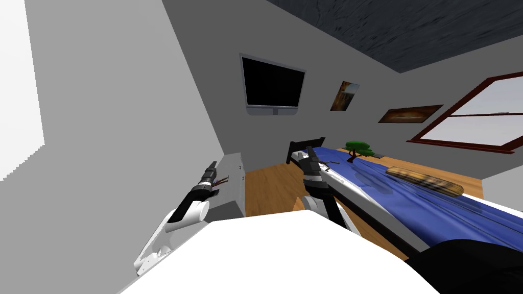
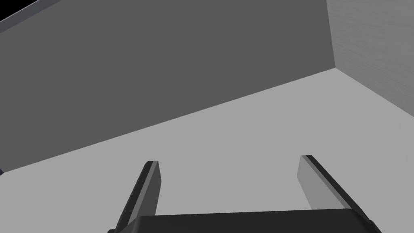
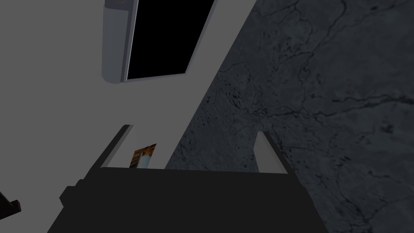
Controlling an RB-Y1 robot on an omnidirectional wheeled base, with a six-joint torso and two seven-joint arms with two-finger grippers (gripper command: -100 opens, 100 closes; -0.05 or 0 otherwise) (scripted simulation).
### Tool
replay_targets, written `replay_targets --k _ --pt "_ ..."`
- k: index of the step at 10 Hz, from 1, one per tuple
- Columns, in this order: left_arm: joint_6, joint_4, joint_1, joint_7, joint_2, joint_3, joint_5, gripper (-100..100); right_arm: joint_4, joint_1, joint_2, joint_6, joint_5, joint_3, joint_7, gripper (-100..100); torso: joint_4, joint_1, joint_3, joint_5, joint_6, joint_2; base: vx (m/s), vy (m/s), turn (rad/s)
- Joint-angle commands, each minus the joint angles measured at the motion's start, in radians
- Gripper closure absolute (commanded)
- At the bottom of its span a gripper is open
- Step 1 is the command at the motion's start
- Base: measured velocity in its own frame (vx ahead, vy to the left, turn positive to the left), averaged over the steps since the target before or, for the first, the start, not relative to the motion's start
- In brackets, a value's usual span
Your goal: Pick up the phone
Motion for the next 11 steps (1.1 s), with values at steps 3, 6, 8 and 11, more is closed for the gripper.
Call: replay_targets --k 3,6,8,11 --pt "0.083 0.023 -0.005 -0.009 0.012 0.017 0.009 -100 0.0 0.0 0.0 0.0 0.0 0.0 0.0 0 0.0 -0.001 0.0 0.0 0.0 -0.001 0.033 -0.041 0.003" --pt "0.154 0.05 -0.012 -0.017 0.025 0.035 0.019 -100 0.0 0.0 0.0 0.0 0.0 0.0 0.0 0 0.0 0.0 -0.001 0.0 0.0 -0.001 0.038 -0.031 0.004" --pt "0.22 0.077 -0.02 -0.026 0.038 0.053 0.029 -100 0.0 0.0 0.0 0.0 0.0 0.0 0.0 0 0.0 0.0 0.0 0.0 0.0 -0.001 0.047 -0.046 0.01" --pt "0.294 0.106 -0.028 -0.036 0.05 0.071 0.039 -100 0.0 0.0 0.0 0.0 0.0 0.0 0.0 0 0.0 -0.001 -0.001 0.0 0.0 -0.002 0.052 -0.039 0.01"
